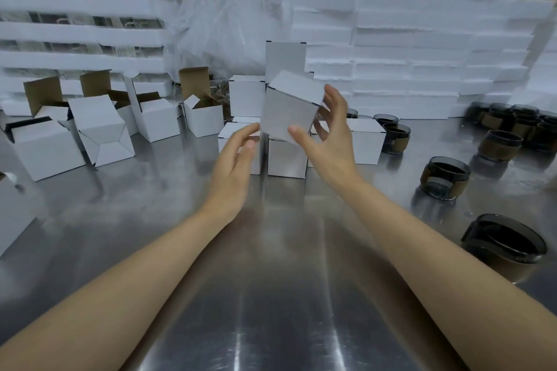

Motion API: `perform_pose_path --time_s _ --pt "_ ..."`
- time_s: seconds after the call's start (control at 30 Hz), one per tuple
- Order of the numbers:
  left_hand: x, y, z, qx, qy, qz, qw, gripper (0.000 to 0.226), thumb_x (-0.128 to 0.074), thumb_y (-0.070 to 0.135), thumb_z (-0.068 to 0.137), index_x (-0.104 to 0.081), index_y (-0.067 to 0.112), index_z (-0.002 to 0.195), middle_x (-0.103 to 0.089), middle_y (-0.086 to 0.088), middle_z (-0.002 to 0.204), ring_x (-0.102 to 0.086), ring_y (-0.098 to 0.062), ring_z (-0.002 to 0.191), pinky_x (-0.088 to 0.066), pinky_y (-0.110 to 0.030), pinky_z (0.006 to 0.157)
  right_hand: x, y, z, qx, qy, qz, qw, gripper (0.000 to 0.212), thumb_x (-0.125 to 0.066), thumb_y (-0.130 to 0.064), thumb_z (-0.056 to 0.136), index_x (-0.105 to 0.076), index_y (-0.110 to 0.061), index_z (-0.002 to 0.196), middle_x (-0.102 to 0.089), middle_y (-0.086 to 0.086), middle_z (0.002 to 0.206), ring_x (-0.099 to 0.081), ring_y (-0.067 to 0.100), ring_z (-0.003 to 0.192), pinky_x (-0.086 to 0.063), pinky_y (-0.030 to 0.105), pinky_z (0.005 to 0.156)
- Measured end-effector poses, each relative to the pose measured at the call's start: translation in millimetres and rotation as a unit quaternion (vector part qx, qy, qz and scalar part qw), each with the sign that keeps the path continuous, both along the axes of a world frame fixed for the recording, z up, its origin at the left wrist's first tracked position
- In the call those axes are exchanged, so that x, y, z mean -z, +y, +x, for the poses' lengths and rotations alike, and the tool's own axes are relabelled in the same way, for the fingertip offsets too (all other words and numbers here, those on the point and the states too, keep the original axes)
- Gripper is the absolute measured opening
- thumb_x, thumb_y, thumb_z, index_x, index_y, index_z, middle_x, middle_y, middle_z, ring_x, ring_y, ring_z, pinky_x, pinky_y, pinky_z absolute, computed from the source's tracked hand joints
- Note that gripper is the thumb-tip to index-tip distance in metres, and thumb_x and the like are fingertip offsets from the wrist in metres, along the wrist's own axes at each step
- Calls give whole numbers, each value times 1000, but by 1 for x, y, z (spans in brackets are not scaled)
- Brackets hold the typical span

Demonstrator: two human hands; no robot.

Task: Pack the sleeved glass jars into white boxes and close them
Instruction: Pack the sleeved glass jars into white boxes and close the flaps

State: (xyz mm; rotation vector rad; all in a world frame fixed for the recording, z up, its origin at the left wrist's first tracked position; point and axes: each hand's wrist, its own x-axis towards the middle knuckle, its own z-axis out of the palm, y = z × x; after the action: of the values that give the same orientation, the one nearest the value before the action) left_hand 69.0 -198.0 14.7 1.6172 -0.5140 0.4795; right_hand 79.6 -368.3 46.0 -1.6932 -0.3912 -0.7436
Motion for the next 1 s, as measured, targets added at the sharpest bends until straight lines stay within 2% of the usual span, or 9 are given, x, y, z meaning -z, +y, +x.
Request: perform_pose_path --time_s 0.17,0.27,0.33,0.4,0.57,0.67,0.77,0.9,1.0 --pt "5 16 17 -110 -2 1 994 26 -41 6 99 -59 19 113 -55 5 117 -53 2 106 -35 -5 87 18 14 28 120 20 -40 992 69 -68 -23 88 -32 -10 146 -39 2 148 -36 14 137 -32 36 113" --pt "7 21 26 -141 4 13 990 27 -43 0 95 -60 17 109 -53 7 110 -51 11 90 -35 -1 77 28 14 29 190 -103 -87 973 53 -68 -13 87 -45 -2 133 -44 15 136 -41 24 128 -39 36 105" --pt "8 21 27 -142 11 23 989 29 -44 -2 93 -61 19 103 -52 11 105 -51 11 82 -36 -3 72 31 13 30 215 -157 -154 952 39 -64 -7 87 -53 -2 124 -44 17 129 -42 21 122 -47 29 89" --pt "9 19 26 -132 12 54 990 32 -45 -5 90 -62 21 99 -51 14 104 -50 5 74 -37 -7 68 32 13 28 208 -132 -160 956 27 -59 -6 90 -57 -6 117 -42 14 131 -41 12 122 -43 14 81" --pt "11 18 23 -125 0 101 987 32 -46 -6 86 -64 20 92 -55 10 103 -54 0 84 -37 -8 69 38 13 25 187 -98 -127 969 9 -53 0 93 -60 -3 98 -42 12 135 -31 -12 120 -31 3 93" --pt "10 26 22 -156 1 106 982 30 -47 -4 86 -64 20 87 -56 16 92 -54 3 78 -40 -13 69 38 15 17 209 -83 -129 966 14 -52 3 90 -62 -4 97 -44 13 134 -30 -12 110 -21 -4 91" --pt "5 45 26 -221 10 143 965 24 -47 2 87 -64 19 90 -56 12 93 -55 -11 80 -44 -26 74 37 15 5 213 -80 -122 966 25 -47 8 85 -63 -5 98 -44 13 131 -35 5 112 -20 0 94" --pt "3 80 37 -331 59 147 930 23 -49 5 88 -63 12 104 -51 -2 113 -56 -19 89 -40 -26 78 38 15 -9 185 -72 -148 969 30 -45 12 80 -64 -5 95 -45 11 125 -41 18 117 -28 4 92" --pt "8 106 51 -392 124 128 903 32 -52 5 88 -54 5 120 -39 -14 131 -50 -30 112 -40 -31 96 39 16 -16 131 -42 -154 978 28 -44 11 82 -65 -6 92 -42 0 119 -42 14 116 -45 30 87"
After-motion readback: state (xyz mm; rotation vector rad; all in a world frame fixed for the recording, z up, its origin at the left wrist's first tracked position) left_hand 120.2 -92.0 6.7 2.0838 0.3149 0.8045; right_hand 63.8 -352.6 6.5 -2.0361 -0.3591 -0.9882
